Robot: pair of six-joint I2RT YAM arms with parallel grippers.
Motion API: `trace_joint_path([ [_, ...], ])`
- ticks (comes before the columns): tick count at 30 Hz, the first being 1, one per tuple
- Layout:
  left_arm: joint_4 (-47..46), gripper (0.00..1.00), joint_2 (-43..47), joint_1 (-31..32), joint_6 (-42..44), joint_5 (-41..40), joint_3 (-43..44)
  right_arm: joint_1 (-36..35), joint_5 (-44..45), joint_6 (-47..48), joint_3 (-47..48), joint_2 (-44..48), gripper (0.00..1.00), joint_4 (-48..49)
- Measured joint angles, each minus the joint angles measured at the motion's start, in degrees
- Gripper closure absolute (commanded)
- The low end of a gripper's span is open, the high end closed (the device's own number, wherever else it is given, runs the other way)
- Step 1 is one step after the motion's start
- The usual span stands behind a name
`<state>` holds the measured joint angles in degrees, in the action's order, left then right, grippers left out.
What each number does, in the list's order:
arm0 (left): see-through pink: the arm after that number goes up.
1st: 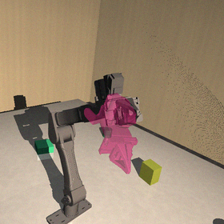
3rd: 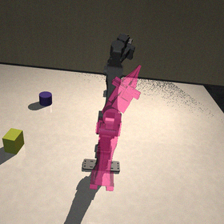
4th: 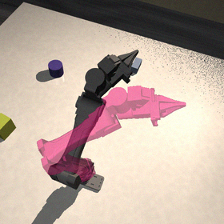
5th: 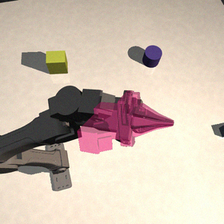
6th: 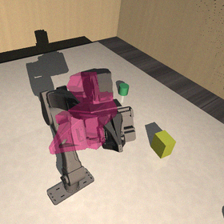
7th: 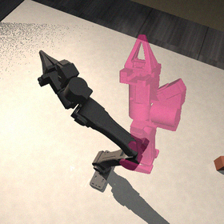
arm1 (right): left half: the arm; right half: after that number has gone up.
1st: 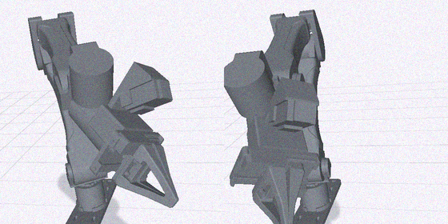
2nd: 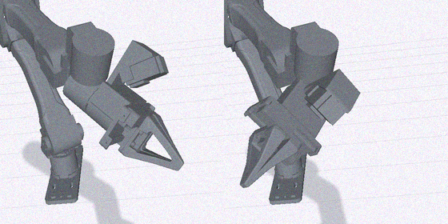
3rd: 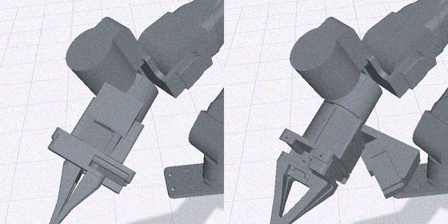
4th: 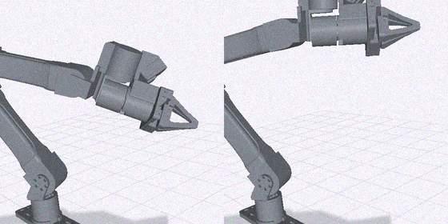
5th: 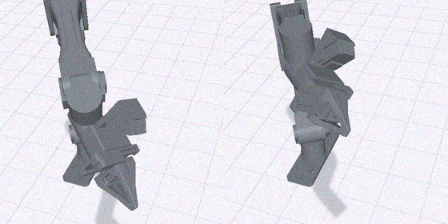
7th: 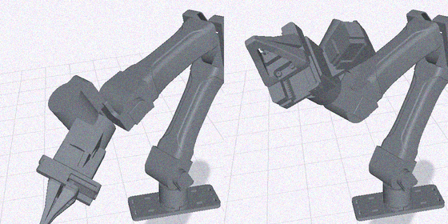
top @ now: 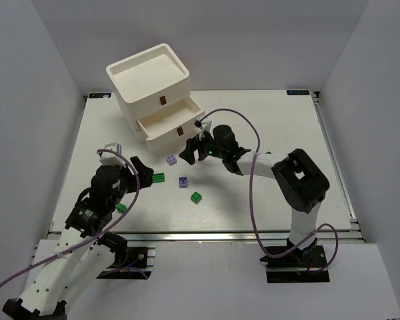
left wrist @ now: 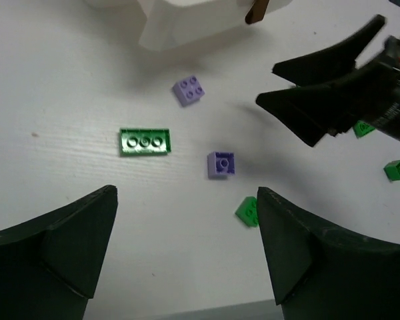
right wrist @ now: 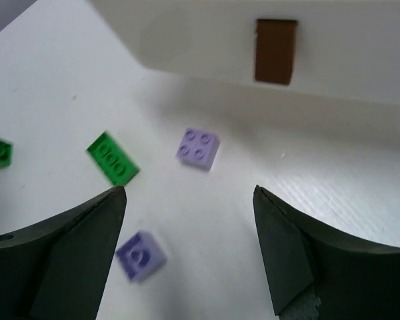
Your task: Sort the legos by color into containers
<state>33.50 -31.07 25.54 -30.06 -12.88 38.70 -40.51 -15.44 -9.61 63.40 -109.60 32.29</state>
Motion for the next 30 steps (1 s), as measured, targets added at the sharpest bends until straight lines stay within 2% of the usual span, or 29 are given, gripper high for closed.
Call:
trace_joint_path([
  [2, 1.8, 0.15, -2.0, -0.1, -4.2, 0.3, 0.9, 0.2, -2.2, 0.4, -2.9, 4.3, 0.21, -2.2],
  [3, 2.8, 0.25, -2.6, -0.2, -6.4, 0.4, 1.3, 0.4, -3.4, 1.0, -4.4, 7.0, 0.26, -3.5],
  [5, 4.7, 0.32, -2.8, -0.2, -11.0, 0.4, 1.6, 0.9, -6.4, 2.7, -6.1, 12.7, 0.35, -8.2],
  [6, 5.8, 0.39, -2.7, -0.2, -13.2, 0.3, 1.6, 1.2, -8.2, 3.8, -6.2, 15.5, 0.45, -11.1],
  [9, 10.0, 0.44, -2.3, -0.3, -19.7, -0.5, 1.6, 2.1, -14.8, 7.9, -6.2, 23.6, 0.66, -18.5],
  [10, 11.6, 0.42, -2.3, -0.2, -21.8, -1.1, 1.6, 2.4, -16.7, 9.1, -6.2, 25.9, 0.64, -20.5],
  [11, 13.3, 0.40, -2.6, -0.3, -23.8, -1.7, 1.6, 2.7, -18.9, 9.9, -6.2, 28.4, 0.55, -22.9],
  [12, 15.3, 0.39, -3.1, -0.3, -25.9, -2.5, 1.8, 3.0, -20.9, 10.6, -6.2, 30.8, 0.33, -25.4],
  [14, 19.3, 0.32, -4.5, -0.3, -30.0, -4.0, 2.4, 3.3, -25.2, 12.5, -6.2, 34.9, 0.13, -29.4],
  [16, 22.9, 0.25, -6.1, -0.3, -33.9, -5.4, 3.1, 3.7, -28.5, 14.1, -6.8, 38.6, 0.11, -31.4],
  [19, 27.7, 0.21, -8.5, -0.3, -38.7, -7.5, 4.5, 4.3, -31.3, 15.7, -10.2, 44.7, 0.16, -32.0],
  [21, 30.6, 0.17, -10.6, -0.3, -41.4, -8.9, 5.6, 5.2, -32.3, 16.3, -12.0, 46.6, 0.28, -32.5],
  [23, 32.5, 0.15, -12.8, -0.3, -43.4, -10.2, 5.9, 6.4, -32.9, 16.2, -12.1, 46.1, 0.45, -33.2],
  [24, 33.2, 0.13, -14.2, -0.3, -44.2, -10.9, 5.9, 7.0, -33.3, 16.0, -12.1, 45.6, 0.60, -33.6],
  [25, 33.7, 0.13, -15.3, -0.3, -44.7, -11.5, 5.9, 7.4, -33.7, 16.1, -12.1, 45.1, 0.66, -34.1],
  [27, 34.1, 0.12, -18.4, -0.5, -45.7, -12.8, 5.9, 8.2, -34.5, 15.8, -12.1, 44.5, 0.68, -35.5],
  [30, 33.7, 0.11, -23.0, -1.0, -46.4, -14.1, 5.9, 8.7, -35.8, 15.4, -12.1, 44.5, 0.64, -36.6],
])
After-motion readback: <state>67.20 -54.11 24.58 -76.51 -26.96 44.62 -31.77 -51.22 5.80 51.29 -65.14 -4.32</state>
